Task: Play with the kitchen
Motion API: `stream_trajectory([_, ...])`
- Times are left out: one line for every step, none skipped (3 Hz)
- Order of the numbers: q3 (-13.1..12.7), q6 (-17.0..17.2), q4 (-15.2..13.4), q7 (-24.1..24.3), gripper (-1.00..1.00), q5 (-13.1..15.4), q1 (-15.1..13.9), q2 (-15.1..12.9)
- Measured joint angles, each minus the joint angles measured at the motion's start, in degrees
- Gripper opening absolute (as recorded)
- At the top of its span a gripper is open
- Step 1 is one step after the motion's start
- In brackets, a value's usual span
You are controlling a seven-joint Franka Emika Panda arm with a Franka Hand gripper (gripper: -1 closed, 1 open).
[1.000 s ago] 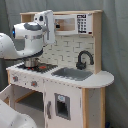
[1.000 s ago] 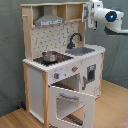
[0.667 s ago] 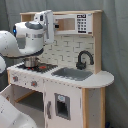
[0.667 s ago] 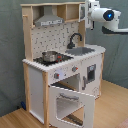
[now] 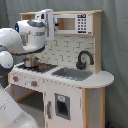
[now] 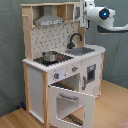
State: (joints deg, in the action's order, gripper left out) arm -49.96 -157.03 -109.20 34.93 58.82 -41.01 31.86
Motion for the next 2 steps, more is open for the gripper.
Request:
stream_trajectory([-3.7,0.0,3.1,-0.1,-1.0,0.1,-3.7,-2.0])
stream_trajectory([-7.4,-0.1,5.6,-0.3,-1.0,0.1,-7.4,-3.4])
